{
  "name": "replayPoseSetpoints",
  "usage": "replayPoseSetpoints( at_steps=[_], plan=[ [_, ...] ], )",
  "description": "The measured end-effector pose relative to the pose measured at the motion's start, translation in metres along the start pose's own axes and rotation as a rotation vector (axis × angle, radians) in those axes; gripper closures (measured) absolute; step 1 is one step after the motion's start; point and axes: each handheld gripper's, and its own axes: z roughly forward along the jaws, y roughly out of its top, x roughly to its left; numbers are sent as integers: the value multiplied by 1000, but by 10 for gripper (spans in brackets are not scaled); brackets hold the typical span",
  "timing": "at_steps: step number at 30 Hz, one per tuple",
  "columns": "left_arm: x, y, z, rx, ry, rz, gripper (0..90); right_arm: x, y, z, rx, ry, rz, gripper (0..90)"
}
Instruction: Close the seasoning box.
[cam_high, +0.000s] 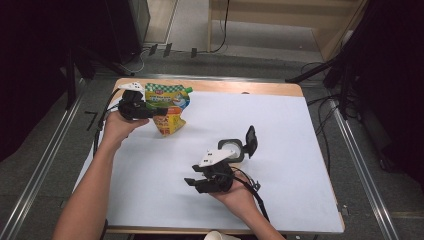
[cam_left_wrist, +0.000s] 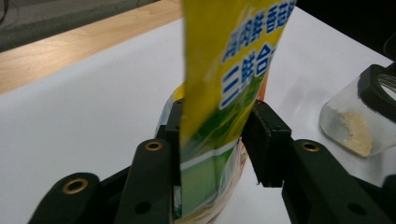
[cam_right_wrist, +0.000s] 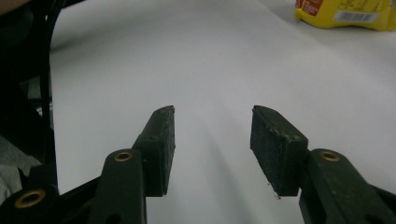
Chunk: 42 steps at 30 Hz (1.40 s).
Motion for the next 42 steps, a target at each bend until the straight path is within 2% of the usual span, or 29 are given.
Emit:
replayPoseSetpoints(
  at_steps=[3,4,5,10,12,16,19,24,29,31,35,42],
  plan=[
    [-5,3,-1,-12,-6,11,726,0,3,7,-22,18,27,522],
    [-7,5,-2,-11,-7,10,798,0,2,10,-18,26,42,529],
    [-8,5,-2,-7,-10,11,839,1,0,12,-7,29,36,530],
    [-12,8,-1,12,-6,10,888,5,-8,16,1,27,27,532],
    [-13,10,0,18,-5,-9,897,6,-10,17,3,27,25,532],
    [-18,16,-2,43,14,-20,900,4,-12,18,-2,25,31,532],
    [-21,19,-4,52,9,-29,900,2,-12,15,-11,18,41,532],
    [-29,24,-10,50,-16,-26,900,-2,-13,12,-29,4,52,531],
    [-45,30,-19,49,-41,-2,900,-4,-14,10,-42,-6,62,529],
    [-49,31,-22,42,-55,-7,900,-4,-15,11,-45,-10,66,526],
    [-57,33,-27,34,-82,0,900,-5,-16,13,-45,-24,85,513],
    [-68,30,-39,38,-113,-9,900,-7,-17,19,-29,-43,79,515]
  ],
)
